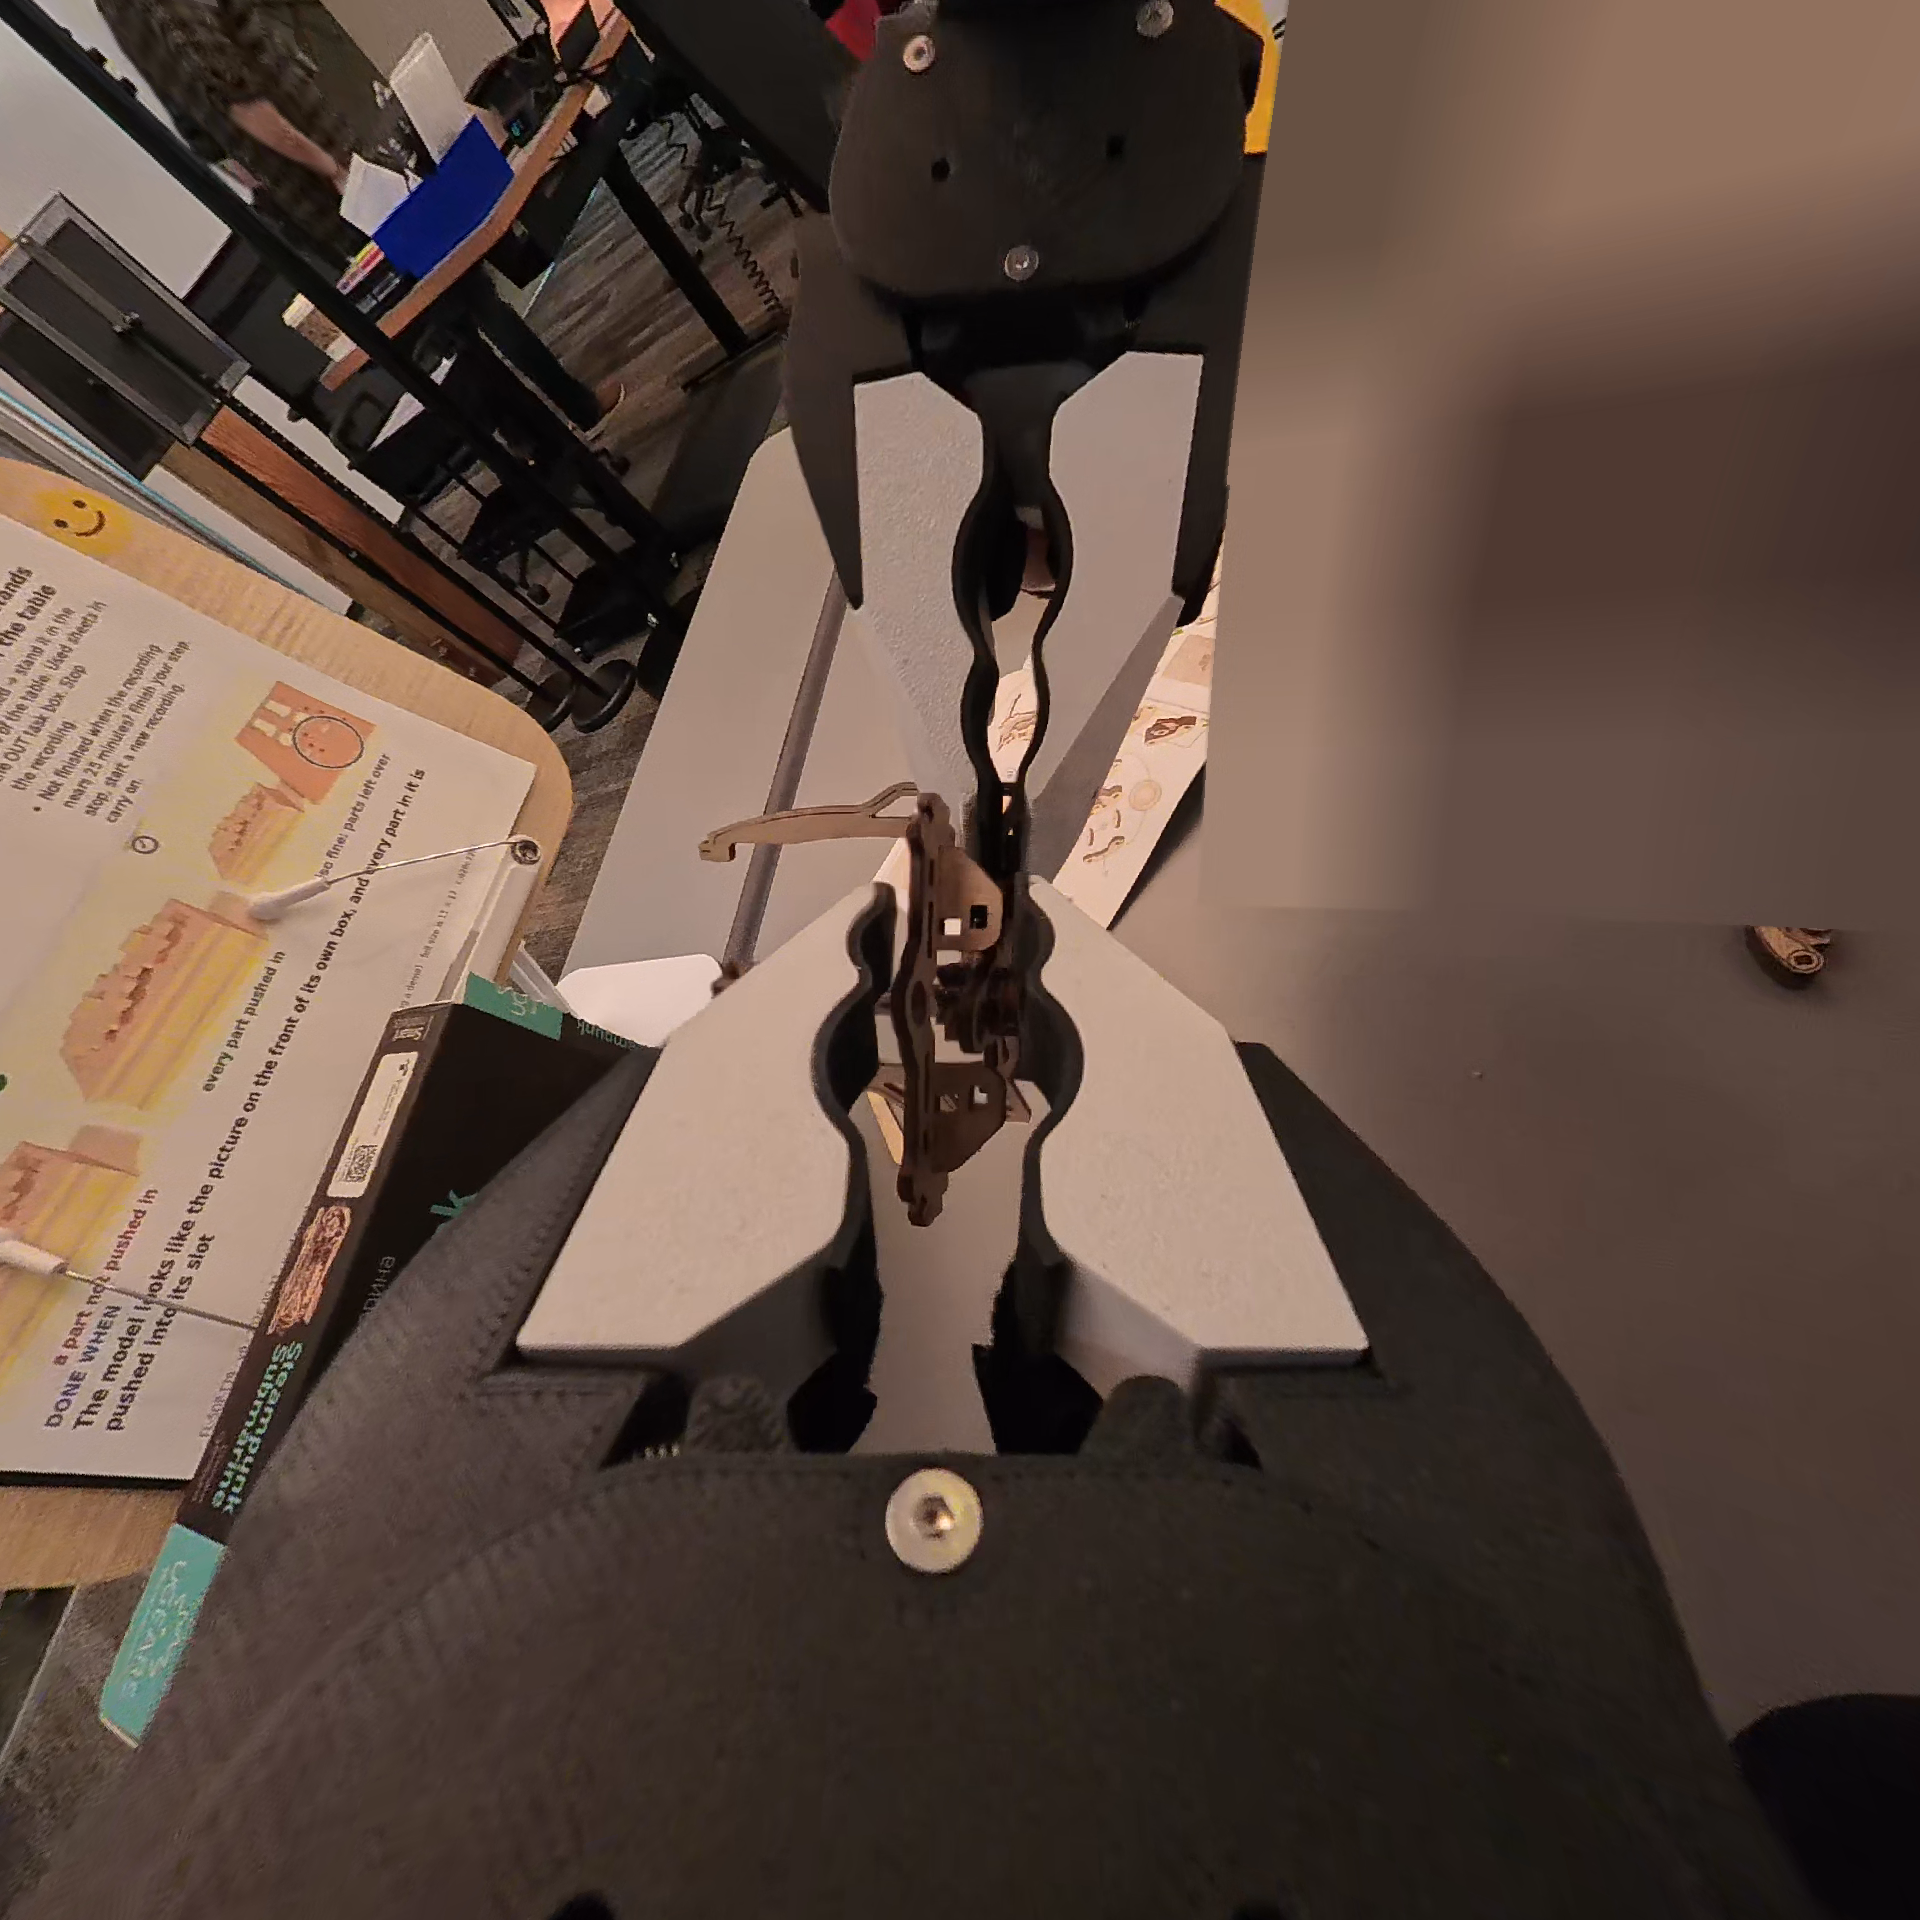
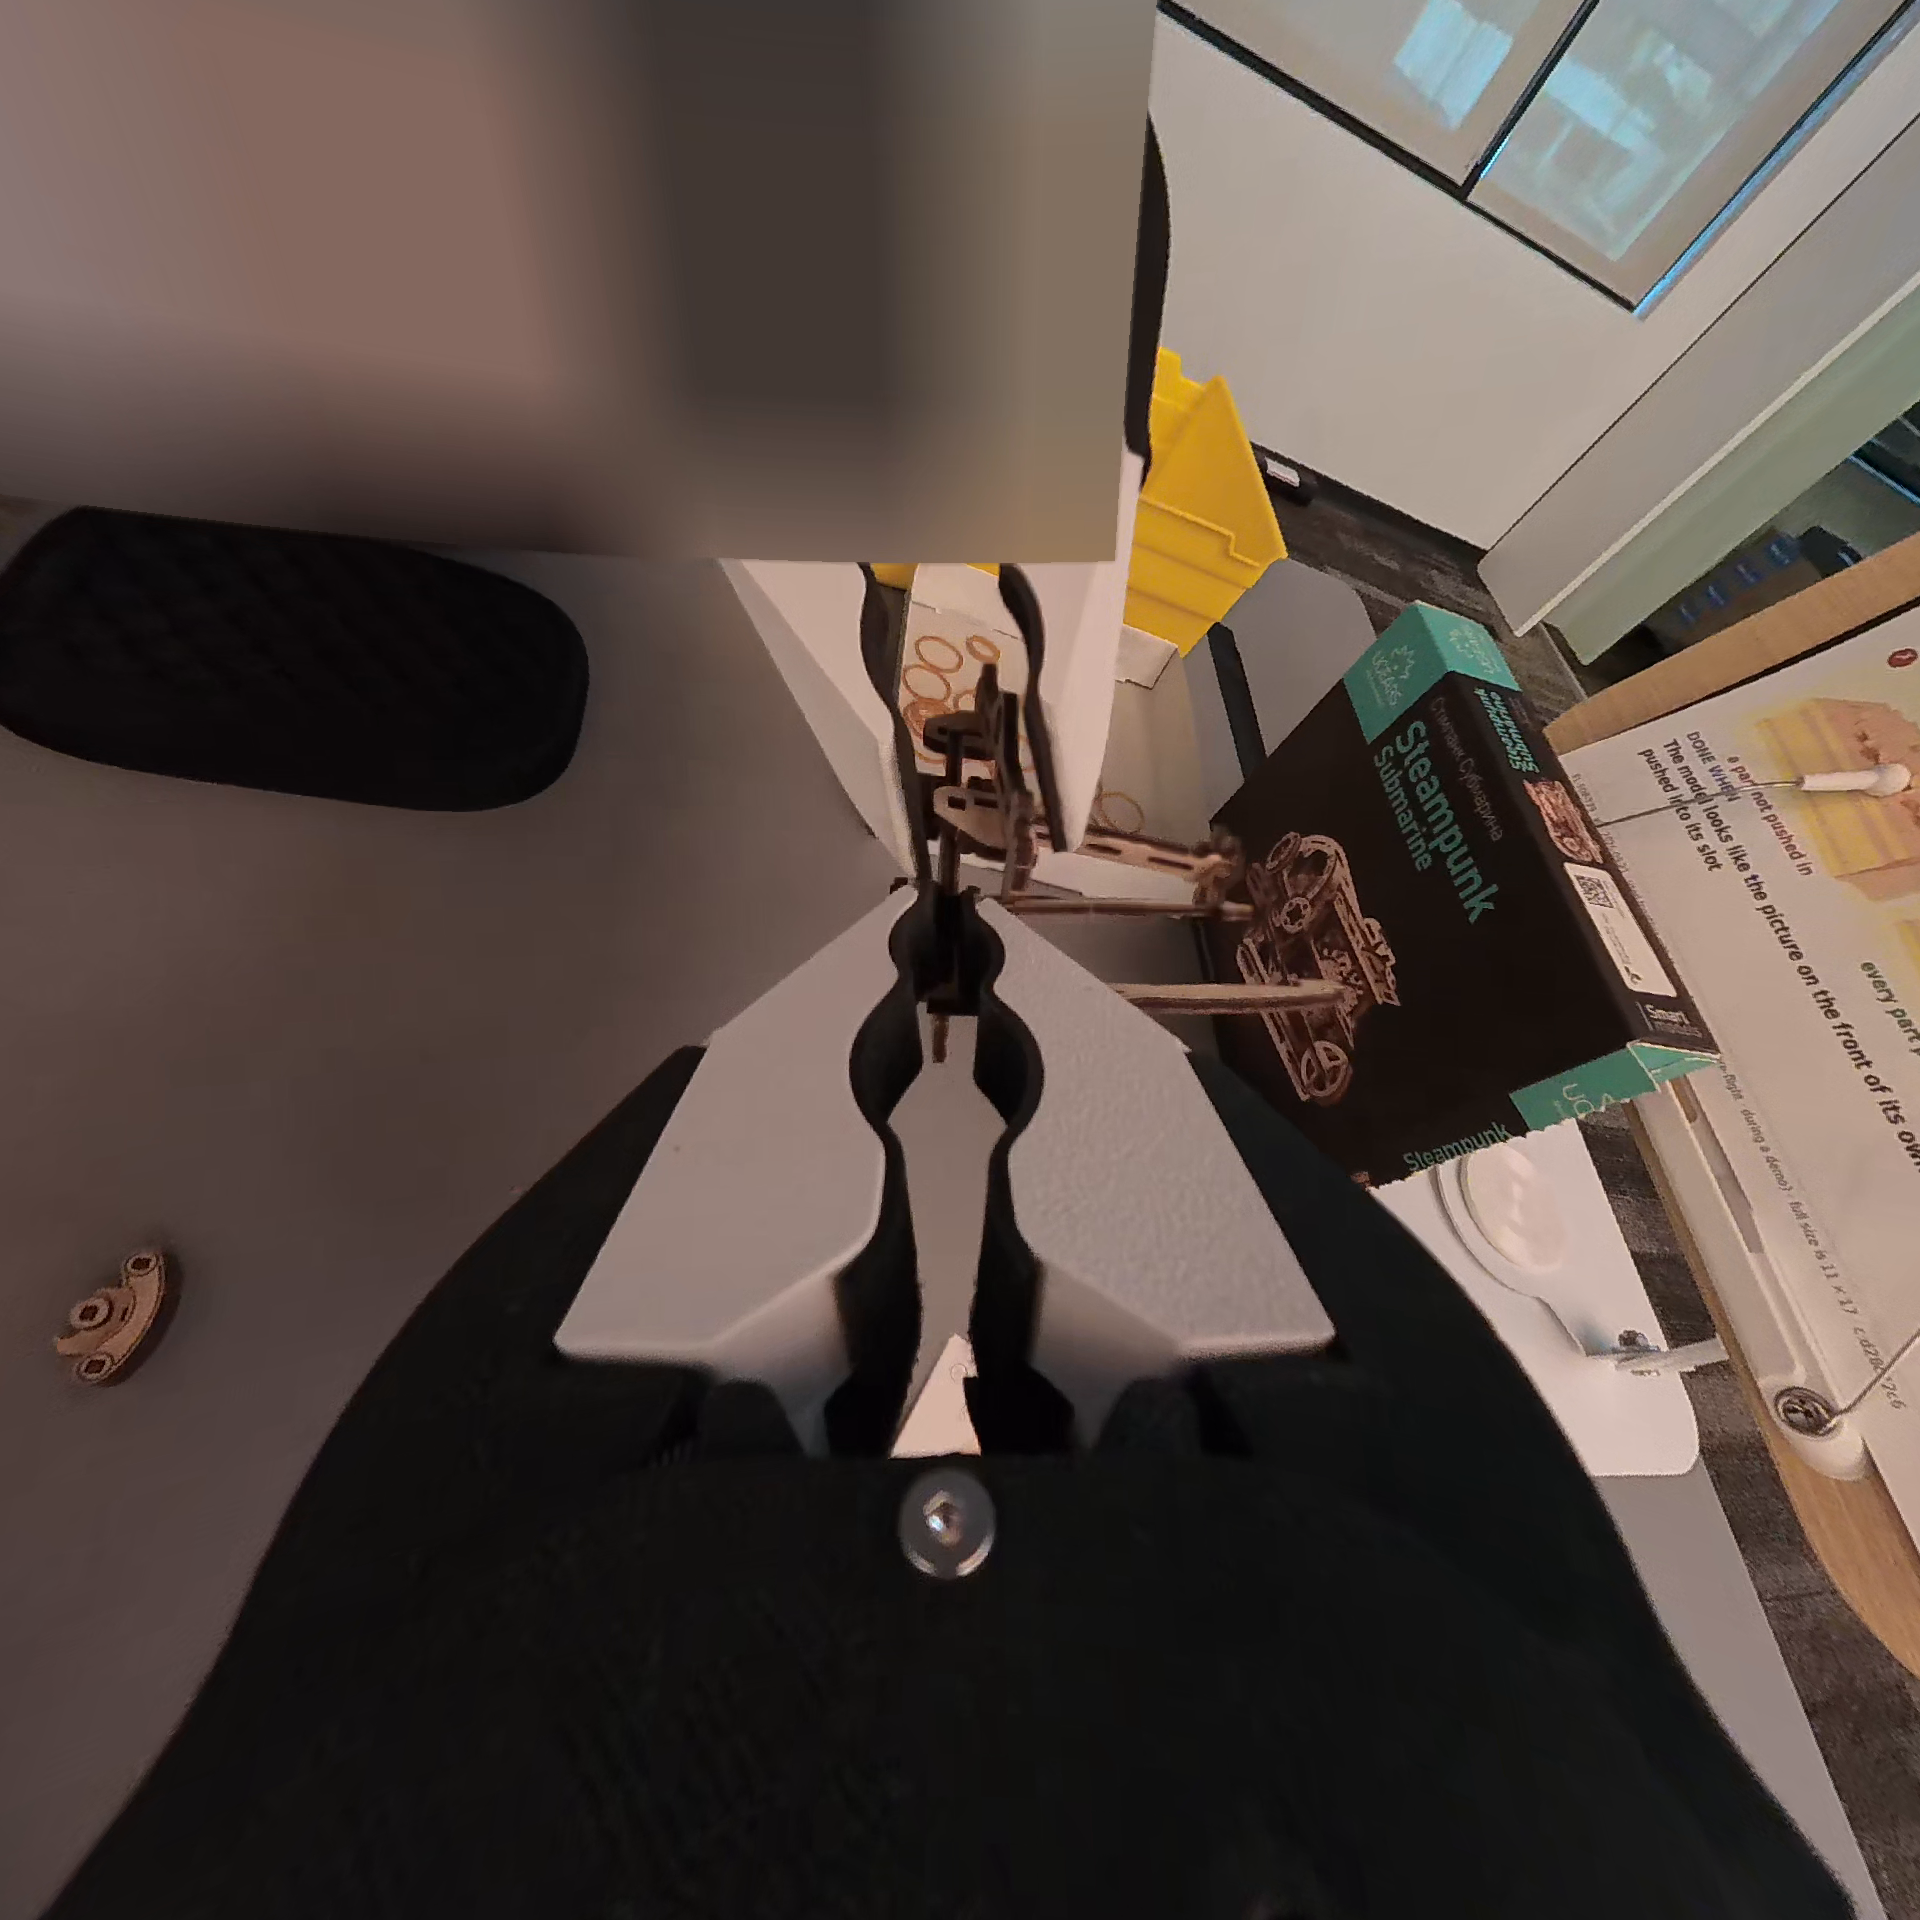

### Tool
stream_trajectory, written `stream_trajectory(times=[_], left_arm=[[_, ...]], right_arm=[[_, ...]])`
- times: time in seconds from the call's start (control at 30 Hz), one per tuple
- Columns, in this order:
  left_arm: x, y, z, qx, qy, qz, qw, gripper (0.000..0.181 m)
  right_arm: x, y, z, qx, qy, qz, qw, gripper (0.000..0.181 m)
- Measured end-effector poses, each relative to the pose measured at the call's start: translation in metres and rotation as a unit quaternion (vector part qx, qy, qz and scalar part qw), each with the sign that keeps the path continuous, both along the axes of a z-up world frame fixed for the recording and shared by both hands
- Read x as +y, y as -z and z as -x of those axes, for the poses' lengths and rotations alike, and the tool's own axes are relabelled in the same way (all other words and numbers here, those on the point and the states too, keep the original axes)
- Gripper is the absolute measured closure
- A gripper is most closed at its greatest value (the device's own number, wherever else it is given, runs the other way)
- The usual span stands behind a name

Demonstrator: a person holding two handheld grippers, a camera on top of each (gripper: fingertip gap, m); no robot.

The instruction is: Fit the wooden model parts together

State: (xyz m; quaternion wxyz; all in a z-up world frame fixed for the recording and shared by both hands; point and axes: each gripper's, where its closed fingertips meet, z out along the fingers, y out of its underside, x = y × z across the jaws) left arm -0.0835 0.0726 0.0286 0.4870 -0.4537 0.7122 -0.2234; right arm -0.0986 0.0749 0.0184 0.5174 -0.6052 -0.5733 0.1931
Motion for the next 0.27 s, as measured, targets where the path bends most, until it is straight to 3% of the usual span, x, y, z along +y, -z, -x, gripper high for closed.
stream_trajectory(times=[0.27], left_arm=[[-0.0014, -0.0058, 0.0024, -0.010, 0.007, 0.017, 1.000, 0.155]], right_arm=[[-0.0005, -0.0041, -0.0029, 0.013, -0.003, 0.001, 1.000, 0.180]])
